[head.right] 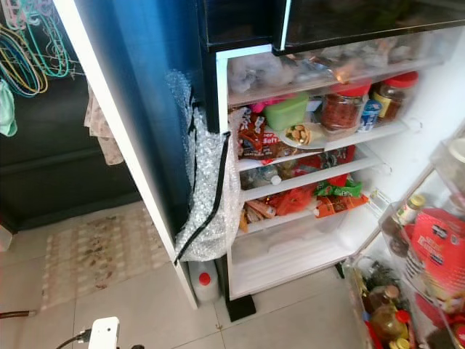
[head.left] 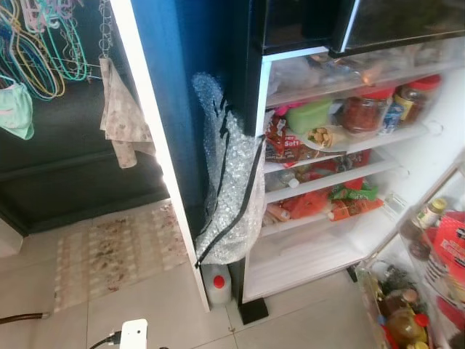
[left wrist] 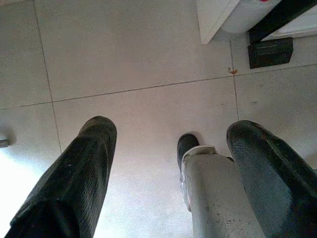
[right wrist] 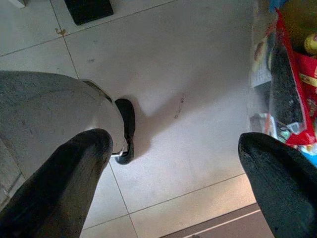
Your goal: Restocking fridge
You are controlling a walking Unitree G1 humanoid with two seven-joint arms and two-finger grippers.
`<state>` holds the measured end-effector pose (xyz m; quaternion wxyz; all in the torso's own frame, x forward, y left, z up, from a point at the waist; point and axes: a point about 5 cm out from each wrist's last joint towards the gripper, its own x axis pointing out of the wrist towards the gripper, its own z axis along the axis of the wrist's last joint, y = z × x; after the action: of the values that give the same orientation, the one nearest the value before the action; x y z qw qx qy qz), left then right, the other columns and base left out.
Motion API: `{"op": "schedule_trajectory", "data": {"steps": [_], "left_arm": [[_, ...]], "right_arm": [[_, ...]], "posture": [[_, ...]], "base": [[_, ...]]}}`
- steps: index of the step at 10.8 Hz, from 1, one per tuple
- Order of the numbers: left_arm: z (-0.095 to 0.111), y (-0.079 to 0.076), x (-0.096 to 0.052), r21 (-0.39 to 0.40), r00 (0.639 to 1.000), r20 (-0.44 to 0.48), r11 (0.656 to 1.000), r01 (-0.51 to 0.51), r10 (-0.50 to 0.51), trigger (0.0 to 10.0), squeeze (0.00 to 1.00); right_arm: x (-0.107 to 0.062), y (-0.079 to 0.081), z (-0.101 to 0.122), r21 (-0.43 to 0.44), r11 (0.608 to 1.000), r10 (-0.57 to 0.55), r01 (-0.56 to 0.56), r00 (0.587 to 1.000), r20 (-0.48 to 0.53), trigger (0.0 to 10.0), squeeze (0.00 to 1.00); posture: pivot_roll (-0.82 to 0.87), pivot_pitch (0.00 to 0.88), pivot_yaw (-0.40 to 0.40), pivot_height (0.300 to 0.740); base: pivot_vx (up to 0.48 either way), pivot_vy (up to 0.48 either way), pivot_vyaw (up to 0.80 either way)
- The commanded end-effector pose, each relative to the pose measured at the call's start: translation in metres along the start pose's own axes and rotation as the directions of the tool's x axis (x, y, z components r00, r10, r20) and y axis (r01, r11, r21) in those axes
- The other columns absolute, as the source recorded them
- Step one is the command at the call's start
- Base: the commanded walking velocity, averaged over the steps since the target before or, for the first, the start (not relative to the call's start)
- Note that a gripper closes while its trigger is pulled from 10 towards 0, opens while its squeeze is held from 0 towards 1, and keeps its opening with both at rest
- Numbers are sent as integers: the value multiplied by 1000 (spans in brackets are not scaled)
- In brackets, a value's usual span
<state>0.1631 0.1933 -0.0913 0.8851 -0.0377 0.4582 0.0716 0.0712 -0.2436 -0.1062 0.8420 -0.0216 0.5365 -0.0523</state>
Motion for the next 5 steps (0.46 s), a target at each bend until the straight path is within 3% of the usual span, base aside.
{"op": "schedule_trajectory", "data": {"steps": [1,3,4,5], "left_arm": [[-7,4,-2,8,1000,-27,1000,-6,6,10000,0],[-8,4,-2,13,1000,-29,1000,-5,5,10000,0],[-8,5,-2,15,1000,-31,1000,-6,6,10000,0],[-8,5,-2,20,1000,-29,1000,-6,7,10000,0]], "right_arm": [[0,2,-2,11,1000,0,0,1000,-7,10000,0],[0,2,-3,8,1000,3,-3,1000,-11,10000,0],[0,2,-2,10,1000,0,0,1000,-4,10000,0],[0,2,-1,-5,1000,-5,5,1000,5,10000,0]], "posture": [[-148,0,59,740],[-149,0,60,740],[-149,0,60,740],[-149,0,60,740]], "base": [[0,274,-550],[0,247,-703],[0,480,0],[0,0,0]]}}
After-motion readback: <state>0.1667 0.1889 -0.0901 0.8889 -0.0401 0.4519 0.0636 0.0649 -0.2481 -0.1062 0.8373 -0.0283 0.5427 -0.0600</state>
